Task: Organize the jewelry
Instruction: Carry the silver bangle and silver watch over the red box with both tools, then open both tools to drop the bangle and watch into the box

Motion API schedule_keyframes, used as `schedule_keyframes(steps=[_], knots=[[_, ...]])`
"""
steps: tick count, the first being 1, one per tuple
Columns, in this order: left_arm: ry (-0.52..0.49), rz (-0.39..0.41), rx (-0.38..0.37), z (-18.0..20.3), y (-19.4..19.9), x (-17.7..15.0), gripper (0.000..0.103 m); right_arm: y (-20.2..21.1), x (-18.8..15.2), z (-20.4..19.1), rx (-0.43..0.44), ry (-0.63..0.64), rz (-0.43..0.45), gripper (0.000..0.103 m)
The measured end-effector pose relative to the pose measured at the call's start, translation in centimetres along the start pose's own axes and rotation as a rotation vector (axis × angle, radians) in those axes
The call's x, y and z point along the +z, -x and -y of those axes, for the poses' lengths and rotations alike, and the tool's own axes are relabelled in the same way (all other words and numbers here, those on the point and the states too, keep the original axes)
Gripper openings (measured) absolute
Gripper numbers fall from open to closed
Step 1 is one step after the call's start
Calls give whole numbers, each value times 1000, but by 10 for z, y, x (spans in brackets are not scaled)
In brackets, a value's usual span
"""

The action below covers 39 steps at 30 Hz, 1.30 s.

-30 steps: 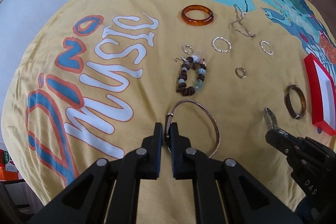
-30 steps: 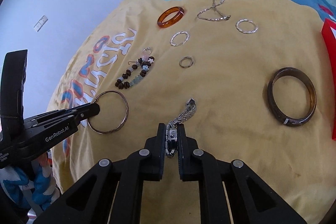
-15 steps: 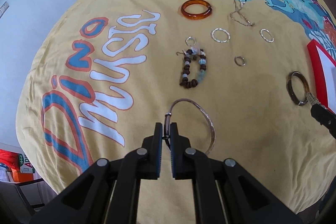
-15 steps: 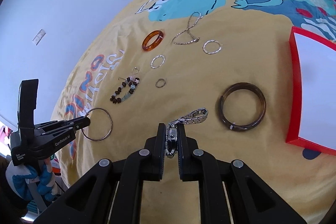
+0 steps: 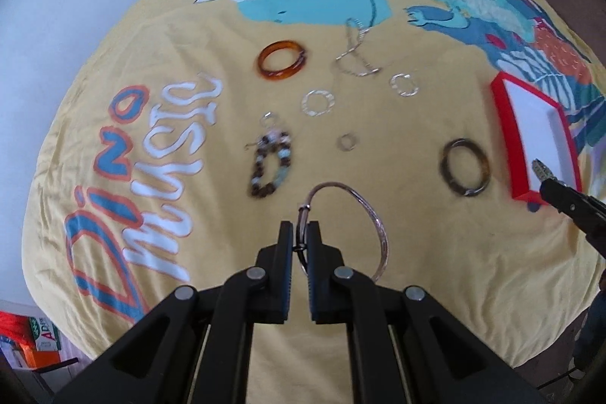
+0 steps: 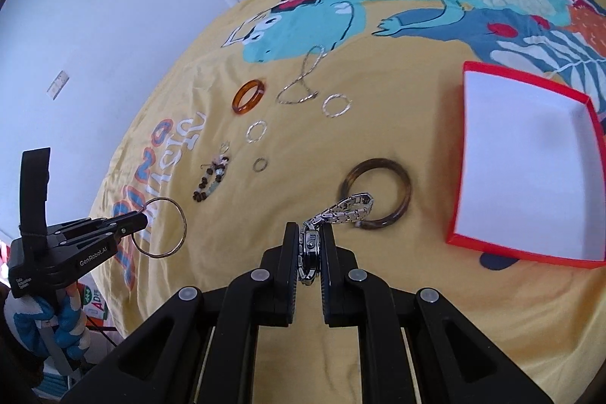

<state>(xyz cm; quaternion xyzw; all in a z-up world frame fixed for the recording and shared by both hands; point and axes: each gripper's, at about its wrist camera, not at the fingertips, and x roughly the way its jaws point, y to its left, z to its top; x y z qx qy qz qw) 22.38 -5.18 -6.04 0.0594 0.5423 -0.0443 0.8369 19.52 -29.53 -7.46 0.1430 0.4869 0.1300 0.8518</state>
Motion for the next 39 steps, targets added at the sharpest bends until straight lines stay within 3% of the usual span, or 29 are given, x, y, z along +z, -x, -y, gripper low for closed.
schedule_keyframes(steps=[9, 15, 19, 26, 28, 29, 32, 35, 39], knots=[[-145, 91, -260, 148, -5, 66, 6, 38, 30, 112, -208, -67, 95, 10], [-211, 67, -343, 233, -36, 80, 6, 23, 26, 179, -295, -112, 62, 10], [-263, 0, -335, 269, -67, 70, 6, 10, 6, 208, -328, -160, 9, 10], [-324, -41, -296, 281, -88, 54, 8, 13, -14, 222, -344, -204, -19, 14], [-329, -40, -298, 280, -87, 54, 8, 17, -16, 222, -347, -206, -11, 33], [-330, -40, -303, 281, -87, 55, 8, 19, -16, 221, -353, -206, -7, 37], [-324, -18, -318, 274, -77, 58, 11, 29, -16, 216, -359, -210, 10, 38], [-307, 24, -331, 258, -59, 62, 21, 39, -14, 203, -359, -198, 29, 38], [-260, 64, -328, 219, -41, 63, 25, 48, -7, 171, -326, -177, 59, 38]])
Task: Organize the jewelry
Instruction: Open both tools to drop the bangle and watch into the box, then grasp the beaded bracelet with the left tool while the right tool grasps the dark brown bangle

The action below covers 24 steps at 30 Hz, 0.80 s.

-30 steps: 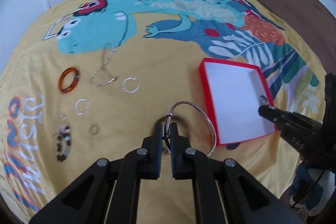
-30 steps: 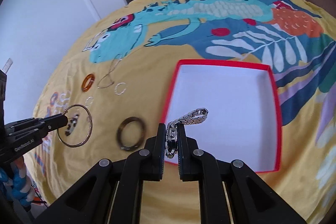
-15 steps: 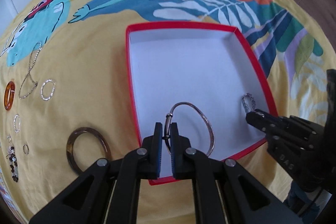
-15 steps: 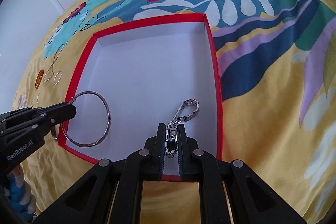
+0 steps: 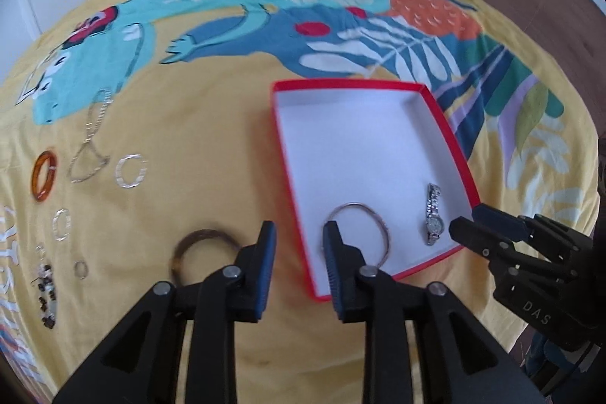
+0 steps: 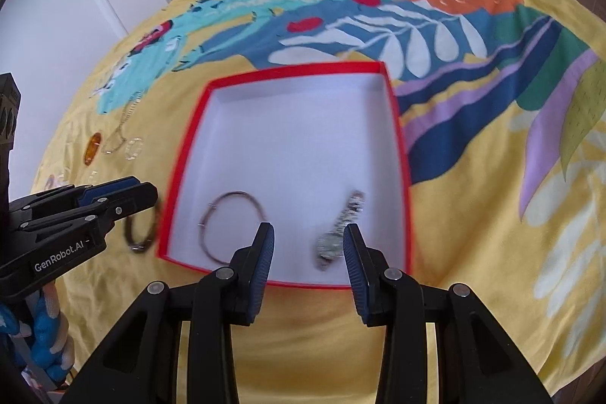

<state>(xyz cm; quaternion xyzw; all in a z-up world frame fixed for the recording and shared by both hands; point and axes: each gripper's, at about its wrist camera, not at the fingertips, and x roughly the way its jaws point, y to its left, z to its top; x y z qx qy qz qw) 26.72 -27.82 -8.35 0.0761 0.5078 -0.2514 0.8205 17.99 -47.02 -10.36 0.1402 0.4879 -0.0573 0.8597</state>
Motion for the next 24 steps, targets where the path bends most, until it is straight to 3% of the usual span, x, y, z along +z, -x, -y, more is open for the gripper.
schedule_keyframes(steps=[4, 7, 13, 17, 19, 24], knots=[[60, 14, 57, -52, 28, -17, 29, 8, 1, -44, 74, 44, 12, 38], [110, 30, 147, -101, 48, -37, 32, 7, -1, -86, 146, 89, 4, 38], [240, -3, 276, -194, 63, -76, 40, -21, -12, -156, 246, 156, -47, 38], [304, -20, 291, -234, 62, -96, 41, -50, -17, -182, 269, 172, -86, 38], [321, -22, 286, -246, 59, -102, 47, -65, -18, -192, 267, 174, -104, 38], [345, -37, 279, -260, 48, -109, 49, -92, -17, -199, 247, 196, -140, 38]])
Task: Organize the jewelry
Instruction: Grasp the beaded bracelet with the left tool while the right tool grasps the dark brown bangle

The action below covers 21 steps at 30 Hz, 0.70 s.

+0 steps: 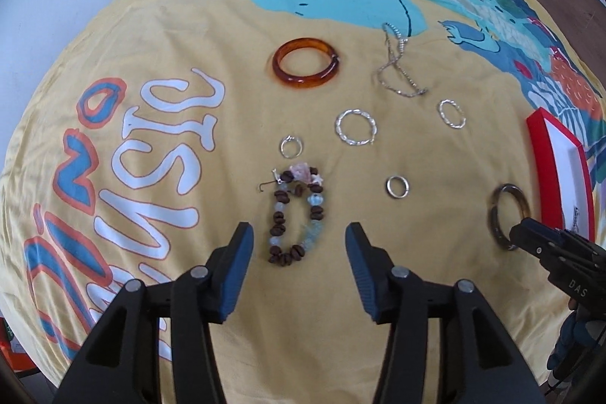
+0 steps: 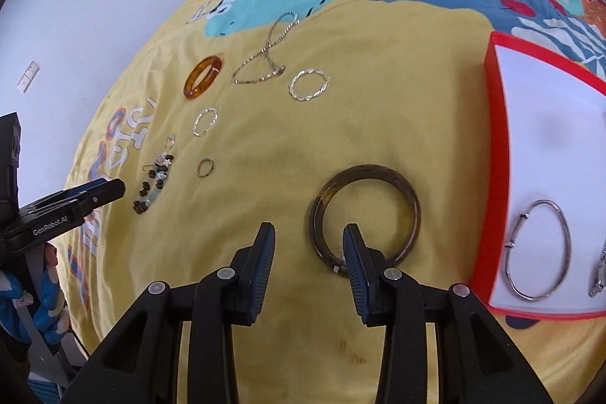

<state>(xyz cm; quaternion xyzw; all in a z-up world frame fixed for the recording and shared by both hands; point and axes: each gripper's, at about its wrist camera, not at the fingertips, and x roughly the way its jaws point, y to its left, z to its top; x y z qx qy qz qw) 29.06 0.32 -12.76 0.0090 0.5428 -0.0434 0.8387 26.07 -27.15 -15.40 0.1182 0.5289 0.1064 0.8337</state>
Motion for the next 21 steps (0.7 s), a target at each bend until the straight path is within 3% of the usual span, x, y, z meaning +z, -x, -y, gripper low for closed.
schedule_keyframes(steps=[14, 17, 18, 21], knots=[[5, -83, -8, -10, -64, 2, 49, -37, -1, 3, -14, 8, -64, 35], [16, -78, -19, -10, -65, 4, 48, -42, 0, 2, -10, 15, -66, 28], [18, -78, -21, -10, -64, 4, 48, -43, 1, 0, 0, 19, -70, 21], [27, -93, -52, -13, -61, 3, 28, -46, 0, -5, 28, 30, -87, 11]])
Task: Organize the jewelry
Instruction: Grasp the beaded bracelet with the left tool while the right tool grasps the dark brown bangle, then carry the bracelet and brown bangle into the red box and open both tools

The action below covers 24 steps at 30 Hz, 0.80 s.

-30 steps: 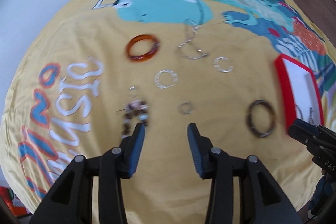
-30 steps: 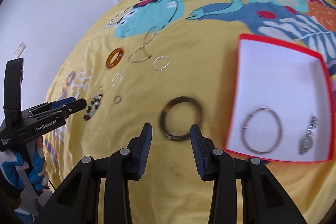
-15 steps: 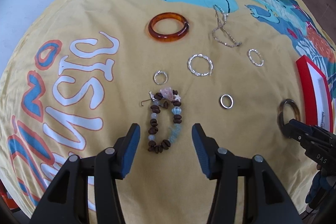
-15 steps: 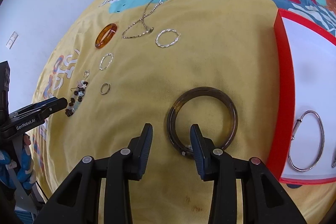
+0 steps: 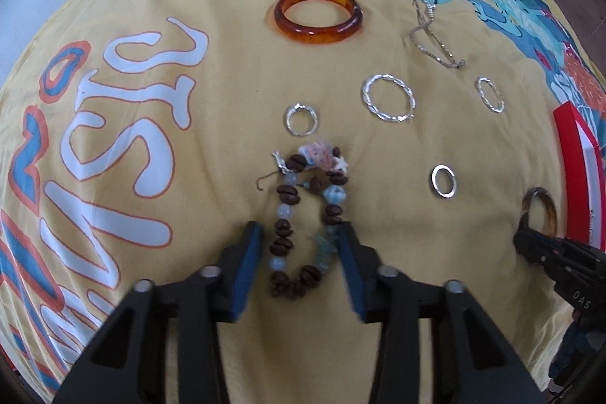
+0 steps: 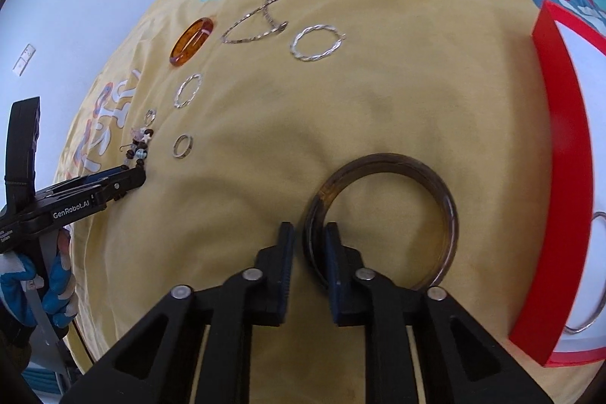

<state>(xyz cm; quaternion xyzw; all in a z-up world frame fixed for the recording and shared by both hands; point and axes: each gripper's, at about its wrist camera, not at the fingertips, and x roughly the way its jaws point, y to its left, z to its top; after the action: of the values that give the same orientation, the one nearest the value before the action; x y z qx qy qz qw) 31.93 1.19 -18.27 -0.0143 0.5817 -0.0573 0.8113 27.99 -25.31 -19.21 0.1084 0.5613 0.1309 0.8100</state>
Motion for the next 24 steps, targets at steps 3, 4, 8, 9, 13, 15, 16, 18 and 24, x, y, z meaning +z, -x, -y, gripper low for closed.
schedule_keyframes(steps=[3, 4, 8, 9, 13, 15, 16, 18, 24], knots=[[8, -14, -32, 0, 5, -1, 11, 1, -1, -1, 43, -7, -8, 11], [14, -14, -37, 0, 7, -1, 8, 2, -2, -1, 56, -12, -9, 10], [27, 2, -53, -2, 25, 0, 8, 8, -7, -4, 107, -29, -9, 9], [31, 4, -62, -2, 30, 0, 8, 10, -9, -6, 121, -35, -8, 9], [25, 18, -82, 1, 50, 0, 8, 24, -15, -15, 181, -59, 8, 8], [22, 22, -87, 2, 60, -1, 8, 34, -18, -18, 209, -70, 17, 8], [21, 23, -92, 3, 66, -2, 8, 38, -20, -20, 222, -72, 22, 8], [12, 29, -94, 7, 75, -3, 8, 47, -22, -24, 249, -81, 30, 8], [-37, 43, -129, 38, 103, 1, 8, 84, -24, -21, 286, -110, 77, 8]])
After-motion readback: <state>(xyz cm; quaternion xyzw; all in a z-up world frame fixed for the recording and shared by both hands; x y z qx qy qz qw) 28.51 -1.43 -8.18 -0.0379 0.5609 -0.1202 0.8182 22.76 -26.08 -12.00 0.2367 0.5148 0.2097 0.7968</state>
